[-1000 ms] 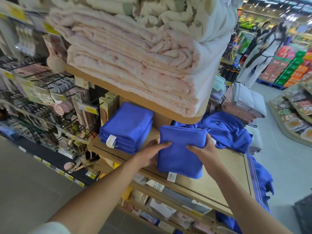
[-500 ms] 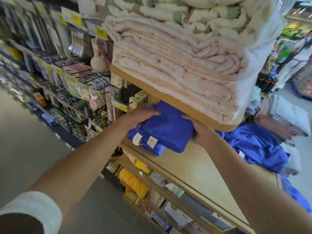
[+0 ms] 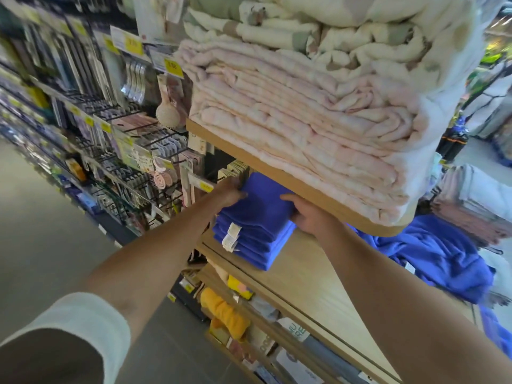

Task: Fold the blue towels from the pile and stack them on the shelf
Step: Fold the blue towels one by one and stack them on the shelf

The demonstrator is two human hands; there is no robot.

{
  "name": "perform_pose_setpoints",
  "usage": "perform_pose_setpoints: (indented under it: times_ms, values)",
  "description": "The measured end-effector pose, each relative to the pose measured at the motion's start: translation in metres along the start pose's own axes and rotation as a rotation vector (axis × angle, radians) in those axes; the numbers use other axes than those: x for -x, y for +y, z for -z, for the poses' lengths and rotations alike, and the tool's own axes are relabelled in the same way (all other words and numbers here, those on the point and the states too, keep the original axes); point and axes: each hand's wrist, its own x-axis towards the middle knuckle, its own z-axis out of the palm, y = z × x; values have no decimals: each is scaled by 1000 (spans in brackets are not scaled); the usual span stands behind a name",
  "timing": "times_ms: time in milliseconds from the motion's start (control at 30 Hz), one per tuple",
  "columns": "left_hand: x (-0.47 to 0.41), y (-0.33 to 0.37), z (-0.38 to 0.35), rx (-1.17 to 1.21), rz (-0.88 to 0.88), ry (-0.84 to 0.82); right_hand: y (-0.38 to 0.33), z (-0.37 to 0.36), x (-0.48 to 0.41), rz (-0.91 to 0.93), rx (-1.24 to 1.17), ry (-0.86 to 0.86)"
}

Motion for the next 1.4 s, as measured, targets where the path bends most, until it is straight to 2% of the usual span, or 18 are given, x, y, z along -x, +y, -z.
perform_pose_setpoints:
  times_ms: [33,100,167,300,367,433,633,800,933,1033,1233,1300,1400]
  values:
    - [1,-2,-1,-29,-22,10,0,2,2,11,-82,32]
    - [7,-2,-4,-151,-89,60,2,12,6,15,-50,75]
    - [21,4,-11,-315,-209,208,13,33,10,41,43,97]
    - [65,32,-56,-423,-652,492,46,95,38,154,290,337]
    - [83,48,-91,-392,-834,531,68,131,62,317,413,492]
    - [96,65,-127,-353,-916,493,96,167,89,357,528,569]
    - [98,105,-225,-372,-878,24,160,268,147,175,994,849]
    - [74,144,-295,-489,-838,-144,179,297,169,168,1132,859]
    - [47,187,-335,-492,-822,-152,182,300,165,205,1158,902]
    - [27,222,-360,-557,-832,-97,188,305,160,245,1183,928]
    - [-21,248,-391,-676,-696,-44,193,306,158,254,1170,960]
    - [-30,249,-392,-598,-721,-11,193,307,158,255,1165,964]
    - [-29,265,-379,-338,-769,-4,192,307,159,250,1150,959]
